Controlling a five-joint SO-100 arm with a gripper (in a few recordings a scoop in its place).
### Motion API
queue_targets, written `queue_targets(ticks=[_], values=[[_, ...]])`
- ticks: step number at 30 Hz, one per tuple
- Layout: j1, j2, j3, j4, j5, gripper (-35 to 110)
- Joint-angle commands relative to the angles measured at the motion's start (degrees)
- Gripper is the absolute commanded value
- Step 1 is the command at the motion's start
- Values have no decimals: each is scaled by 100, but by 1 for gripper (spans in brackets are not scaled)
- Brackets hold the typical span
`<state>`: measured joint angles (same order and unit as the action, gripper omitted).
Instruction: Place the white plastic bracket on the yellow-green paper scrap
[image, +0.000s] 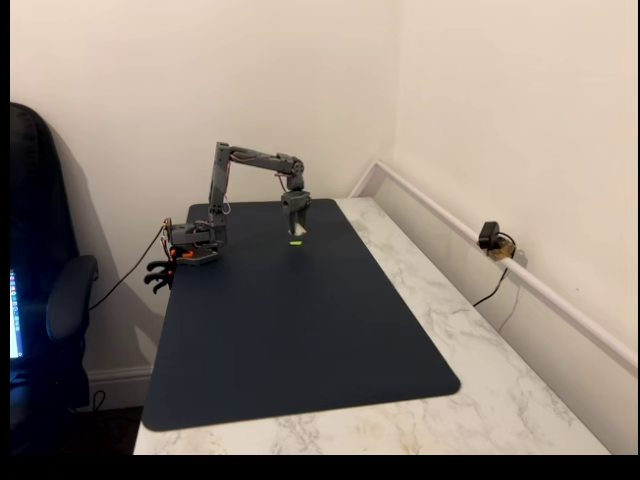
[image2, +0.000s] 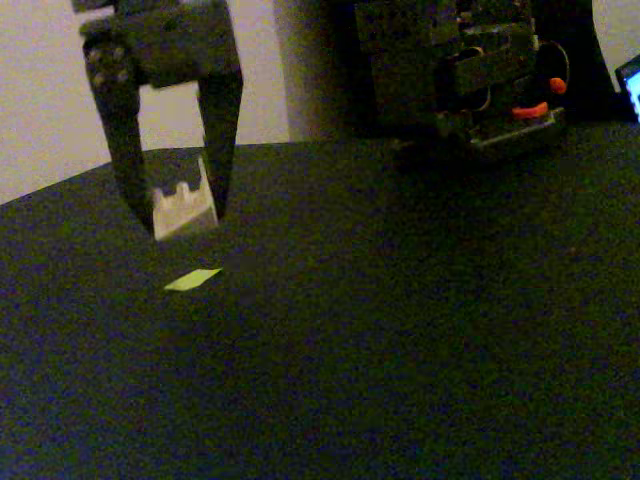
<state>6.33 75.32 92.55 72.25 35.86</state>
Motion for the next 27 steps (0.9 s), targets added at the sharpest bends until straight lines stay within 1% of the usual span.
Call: queue_targets(ticks=[1, 14, 18, 20, 22, 27], values=[[202, 132, 35, -79, -18, 0], [237, -97, 132, -114, -62, 1], [158, -70, 114, -26, -185, 23], [114, -9, 123, -9, -272, 37], [97, 97, 158, 35, -299, 42], [9, 650, 193, 325, -255, 44]])
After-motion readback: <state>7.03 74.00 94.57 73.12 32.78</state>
